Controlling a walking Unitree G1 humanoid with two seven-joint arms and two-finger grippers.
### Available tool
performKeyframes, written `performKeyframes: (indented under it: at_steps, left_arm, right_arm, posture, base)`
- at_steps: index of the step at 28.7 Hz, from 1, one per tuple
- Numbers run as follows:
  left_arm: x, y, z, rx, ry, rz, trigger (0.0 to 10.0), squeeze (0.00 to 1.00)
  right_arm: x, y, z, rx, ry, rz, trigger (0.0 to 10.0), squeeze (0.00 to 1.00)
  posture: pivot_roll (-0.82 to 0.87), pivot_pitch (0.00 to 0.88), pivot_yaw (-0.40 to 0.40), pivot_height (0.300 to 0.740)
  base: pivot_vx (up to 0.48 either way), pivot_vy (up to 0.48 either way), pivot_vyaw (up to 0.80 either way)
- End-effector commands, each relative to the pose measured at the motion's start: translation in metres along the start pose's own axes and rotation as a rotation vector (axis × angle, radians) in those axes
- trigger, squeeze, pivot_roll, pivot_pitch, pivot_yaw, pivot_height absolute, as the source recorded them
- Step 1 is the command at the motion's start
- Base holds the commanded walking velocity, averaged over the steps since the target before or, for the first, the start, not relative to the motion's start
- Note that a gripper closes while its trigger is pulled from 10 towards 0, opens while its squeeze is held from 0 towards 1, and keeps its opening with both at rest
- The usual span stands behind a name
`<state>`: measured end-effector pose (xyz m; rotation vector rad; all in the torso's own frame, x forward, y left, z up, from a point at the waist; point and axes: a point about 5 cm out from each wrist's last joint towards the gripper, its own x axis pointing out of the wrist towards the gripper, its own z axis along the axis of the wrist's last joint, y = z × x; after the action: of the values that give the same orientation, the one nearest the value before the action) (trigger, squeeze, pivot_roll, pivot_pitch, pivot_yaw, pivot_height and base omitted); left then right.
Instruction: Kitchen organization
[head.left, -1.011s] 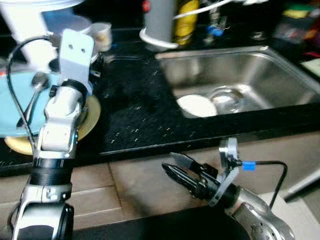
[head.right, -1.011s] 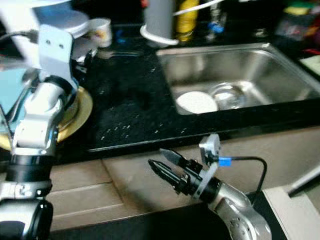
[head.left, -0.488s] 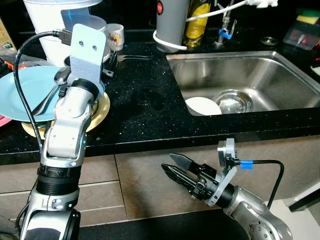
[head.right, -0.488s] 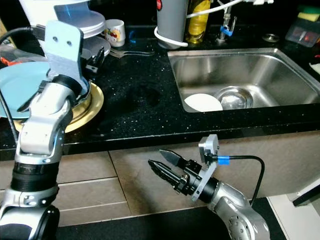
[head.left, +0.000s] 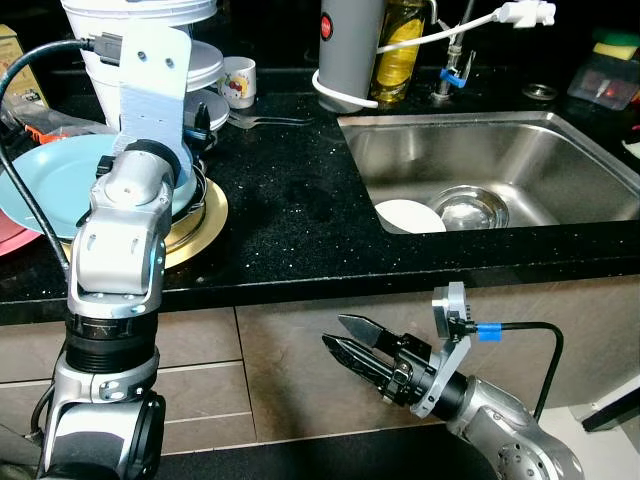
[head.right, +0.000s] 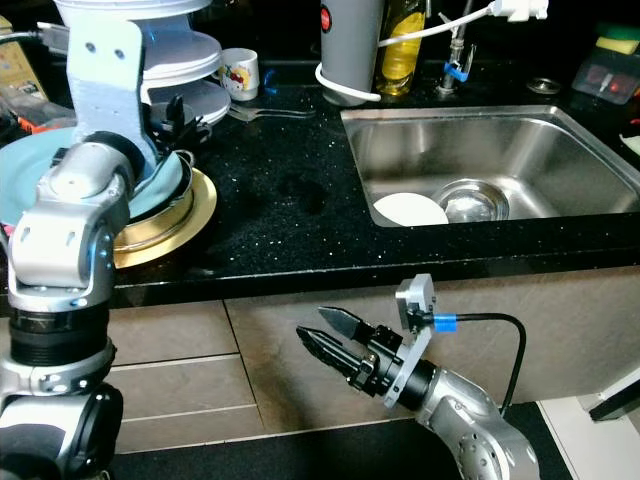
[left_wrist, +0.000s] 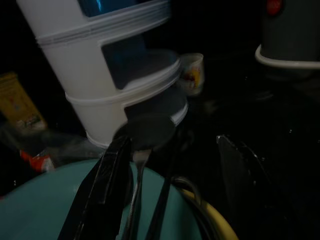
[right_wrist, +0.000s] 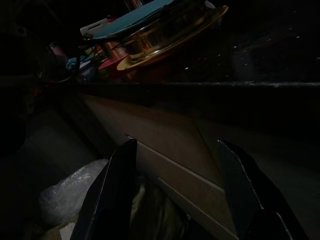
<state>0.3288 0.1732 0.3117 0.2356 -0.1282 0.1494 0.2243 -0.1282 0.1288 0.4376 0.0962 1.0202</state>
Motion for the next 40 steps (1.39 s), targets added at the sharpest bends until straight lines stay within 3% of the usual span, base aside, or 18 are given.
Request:
performKeyframes:
  at_steps: [1, 4, 8, 16, 26, 40]
  left_arm:
    - [-0.001, 0.001, -0.002, -0.012, 0.024, 0.008, 10.0, 0.0]
    - [-0.002, 0.01, -0.014, -0.037, 0.145, 0.021, 10.0, 0.0]
    - [-0.001, 0.02, -0.021, -0.055, 0.233, 0.038, 10.0, 0.0]
    - [-0.002, 0.037, -0.031, -0.121, 0.325, 0.085, 10.0, 0.0]
    - [-0.004, 0.035, -0.053, -0.23, 0.442, 0.038, 10.0, 0.0]
    - [-0.004, 0.038, -0.059, -0.227, 0.494, -0.006, 10.0, 0.0]
  right_arm:
    - [0.0, 0.0, -0.002, 0.014, 0.009, 0.01, 10.0, 0.0]
    - [0.001, 0.0, -0.002, 0.018, 0.015, 0.011, 10.0, 0.0]
    - [0.001, -0.001, -0.003, 0.02, 0.016, 0.008, 10.0, 0.0]
    - [0.0, -0.003, -0.002, 0.02, 0.022, 0.003, 10.0, 0.0]
    - [-0.001, -0.004, -0.002, 0.011, 0.032, -0.004, 10.0, 0.0]
    - [-0.001, -0.005, -0.002, 0.003, 0.037, -0.016, 10.0, 0.0]
  posture:
    - [0.14, 0.043, -0.061, 0.74]
    - [0.14, 0.044, -0.058, 0.74]
    - [0.14, 0.045, -0.06, 0.74]
    - [0.14, 0.046, -0.066, 0.74]
    - [0.13, 0.046, -0.069, 0.74]
    - [0.13, 0.039, -0.071, 0.74]
  base:
    - [0.0, 0.0, 0.0]
    - [0.0, 0.0, 0.0]
    - [0.0, 0.0, 0.0]
    - [0.0, 0.0, 0.0]
    - [0.0, 0.0, 0.0]
    - [0.0, 0.0, 0.0]
